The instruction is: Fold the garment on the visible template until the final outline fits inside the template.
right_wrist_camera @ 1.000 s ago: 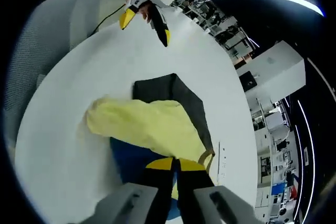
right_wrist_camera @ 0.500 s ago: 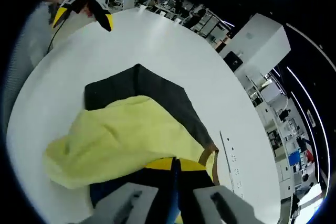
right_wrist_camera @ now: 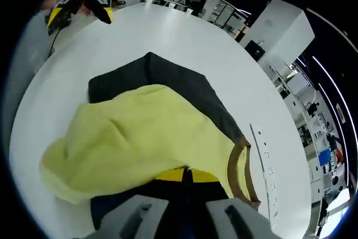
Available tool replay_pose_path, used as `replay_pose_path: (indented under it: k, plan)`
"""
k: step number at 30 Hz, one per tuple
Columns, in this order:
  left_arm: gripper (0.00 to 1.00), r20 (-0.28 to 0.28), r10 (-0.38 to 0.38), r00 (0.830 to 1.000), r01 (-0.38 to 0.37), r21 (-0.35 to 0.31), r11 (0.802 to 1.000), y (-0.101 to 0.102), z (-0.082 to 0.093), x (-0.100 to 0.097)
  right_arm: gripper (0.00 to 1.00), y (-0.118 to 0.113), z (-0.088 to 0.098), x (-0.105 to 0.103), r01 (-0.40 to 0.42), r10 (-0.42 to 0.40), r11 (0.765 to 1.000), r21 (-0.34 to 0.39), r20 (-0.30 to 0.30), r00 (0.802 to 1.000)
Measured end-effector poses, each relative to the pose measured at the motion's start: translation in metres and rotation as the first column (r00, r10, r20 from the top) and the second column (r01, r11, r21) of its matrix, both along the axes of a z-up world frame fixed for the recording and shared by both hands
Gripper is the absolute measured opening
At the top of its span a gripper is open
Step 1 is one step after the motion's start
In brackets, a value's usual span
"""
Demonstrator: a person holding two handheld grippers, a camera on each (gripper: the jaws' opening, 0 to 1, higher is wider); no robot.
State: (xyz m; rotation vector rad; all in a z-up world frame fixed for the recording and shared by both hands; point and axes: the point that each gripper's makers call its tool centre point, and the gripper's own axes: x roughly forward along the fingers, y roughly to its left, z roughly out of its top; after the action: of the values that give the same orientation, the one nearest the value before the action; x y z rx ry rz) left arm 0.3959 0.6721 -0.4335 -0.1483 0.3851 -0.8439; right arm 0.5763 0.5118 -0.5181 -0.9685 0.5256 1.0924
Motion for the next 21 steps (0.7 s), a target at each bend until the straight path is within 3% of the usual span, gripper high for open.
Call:
replay_pose_path:
  k: [7, 10, 13, 21]
  plan:
    - [0.72, 0.005, 0.002, 1.000, -0.002, -0.002, 1.000, 0.000, 0.003, 0.001, 0.00, 0.001, -0.005, -0.004, 0.029, -0.028, 0.999, 0.017, -0.048, 0.998]
    - [0.72, 0.008, 0.000, 1.000, 0.000, -0.004, 1.000, 0.000, 0.004, 0.000, 0.01, 0.003, 0.010, -0.001, 0.092, -0.087, 0.990, 0.109, -0.054, 0.995]
    - [0.72, 0.009, 0.000, 1.000, 0.000, -0.004, 1.000, 0.001, 0.004, 0.000, 0.09, -0.004, 0.022, 0.001, 0.132, -0.127, 0.978, 0.161, -0.043, 0.991]
    - [0.72, 0.014, -0.009, 1.000, 0.009, -0.007, 1.000, 0.000, 0.006, -0.001, 0.14, -0.031, 0.051, -0.004, 0.186, -0.186, 0.956, 0.226, -0.019, 0.982]
